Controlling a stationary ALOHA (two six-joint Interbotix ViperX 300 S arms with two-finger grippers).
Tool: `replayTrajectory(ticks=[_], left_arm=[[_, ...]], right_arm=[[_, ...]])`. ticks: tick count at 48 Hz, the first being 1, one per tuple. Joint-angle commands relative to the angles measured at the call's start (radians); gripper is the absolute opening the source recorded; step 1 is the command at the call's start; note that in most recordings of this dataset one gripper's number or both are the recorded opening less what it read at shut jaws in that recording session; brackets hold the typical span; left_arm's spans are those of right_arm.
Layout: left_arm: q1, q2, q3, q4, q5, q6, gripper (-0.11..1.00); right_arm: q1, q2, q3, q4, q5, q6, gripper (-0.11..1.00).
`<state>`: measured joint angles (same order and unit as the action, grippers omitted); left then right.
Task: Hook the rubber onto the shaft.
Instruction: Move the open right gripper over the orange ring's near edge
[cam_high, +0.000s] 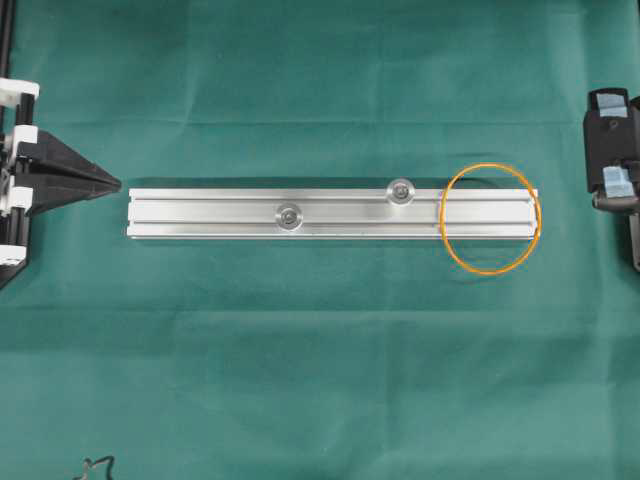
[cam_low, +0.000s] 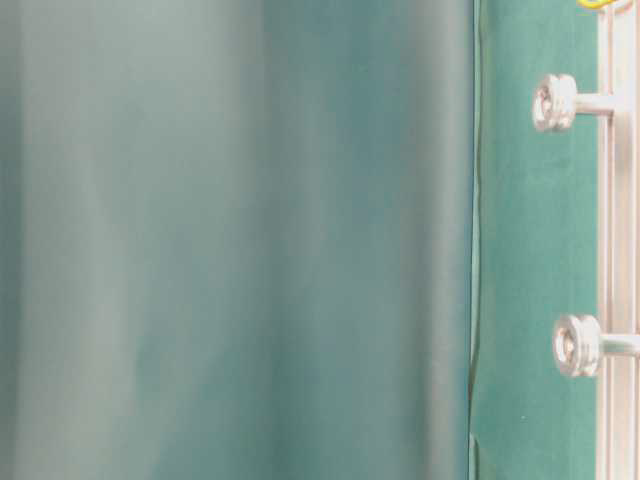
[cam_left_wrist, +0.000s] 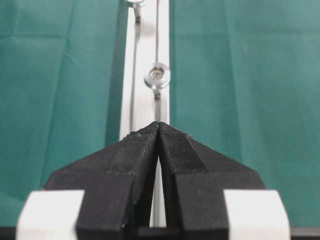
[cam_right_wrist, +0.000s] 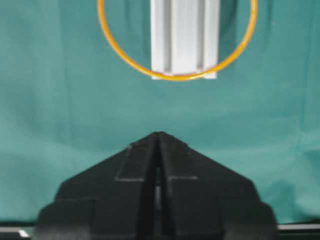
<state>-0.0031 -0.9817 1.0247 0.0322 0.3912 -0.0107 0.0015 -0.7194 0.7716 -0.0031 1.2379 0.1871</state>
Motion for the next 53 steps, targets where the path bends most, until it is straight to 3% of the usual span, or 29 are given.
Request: replayTrajectory(ticks=[1,4,8,18,23,53], left_arm=[[-0.002,0.009,-0.031,0.003,-0.005,0.0,0.0],[-0.002,0.009,-0.031,0.003,-0.005,0.0,0.0],[-0.002,0.009,-0.031,0.003,-0.005,0.0,0.0],[-0.002,0.008,-0.031,0.003,-0.005,0.0,0.0],[-0.002,0.009,-0.031,0.003,-0.005,0.0,0.0],[0.0,0.009,-0.031,0.003,-0.005,0.0,0.0]], right_arm=[[0.0,0.002,-0.026,-0.002,0.005,0.002,0.03],[0.0,0.002,-0.026,-0.002,0.006,0.002,0.06],[0.0,0.002,-0.026,-0.006,0.005,0.002,0.18],[0.002,0.002,-0.026,-0.011,0.006,0.002,0.81],[0.002,0.003,-0.026,-0.014,0.005,0.002,0.99],[0.002,0.041,-0.043,-0.023,-0.005,0.002,0.98]])
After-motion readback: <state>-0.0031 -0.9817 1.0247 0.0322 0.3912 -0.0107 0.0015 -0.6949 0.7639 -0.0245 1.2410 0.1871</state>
